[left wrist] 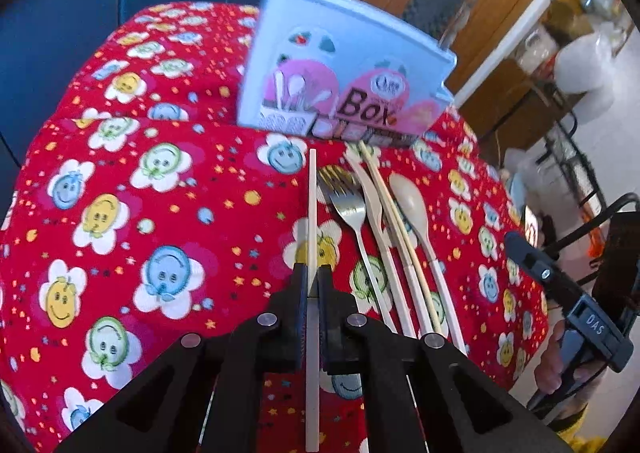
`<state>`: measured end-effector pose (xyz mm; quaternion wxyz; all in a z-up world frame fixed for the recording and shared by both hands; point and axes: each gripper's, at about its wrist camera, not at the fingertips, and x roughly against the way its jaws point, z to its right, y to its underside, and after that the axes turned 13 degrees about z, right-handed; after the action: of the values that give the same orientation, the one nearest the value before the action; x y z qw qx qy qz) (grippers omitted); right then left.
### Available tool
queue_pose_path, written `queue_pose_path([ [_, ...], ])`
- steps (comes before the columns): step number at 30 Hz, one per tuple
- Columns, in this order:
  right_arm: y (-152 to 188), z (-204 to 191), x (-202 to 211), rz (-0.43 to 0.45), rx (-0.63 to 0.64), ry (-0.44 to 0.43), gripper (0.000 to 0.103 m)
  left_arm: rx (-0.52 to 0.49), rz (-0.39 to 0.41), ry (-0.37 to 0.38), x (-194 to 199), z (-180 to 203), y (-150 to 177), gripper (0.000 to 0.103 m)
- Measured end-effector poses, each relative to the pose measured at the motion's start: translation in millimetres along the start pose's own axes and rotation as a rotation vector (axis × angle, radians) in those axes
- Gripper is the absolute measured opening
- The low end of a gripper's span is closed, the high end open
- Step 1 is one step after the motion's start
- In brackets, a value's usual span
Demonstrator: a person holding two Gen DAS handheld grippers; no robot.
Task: Organize utensils
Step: 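Grasp a wooden chopstick with the left tool while the right tool grasps the wooden spoon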
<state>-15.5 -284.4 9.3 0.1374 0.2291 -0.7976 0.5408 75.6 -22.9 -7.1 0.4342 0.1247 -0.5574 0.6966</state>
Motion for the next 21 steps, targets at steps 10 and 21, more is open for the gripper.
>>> queue_pose_path([
  [10,3.1,-27.9,-33.7,-0.229,0.065,-0.045,0.048,0.012,0.148,0.003,21.1,-16.2,-7.0,0.005],
  [21,3.2,-58.7,-69.7,-0.438,0.203,-0.014,0.019,0.016,0.223,0.033,35.4,-20.9,-9.9,0.005],
])
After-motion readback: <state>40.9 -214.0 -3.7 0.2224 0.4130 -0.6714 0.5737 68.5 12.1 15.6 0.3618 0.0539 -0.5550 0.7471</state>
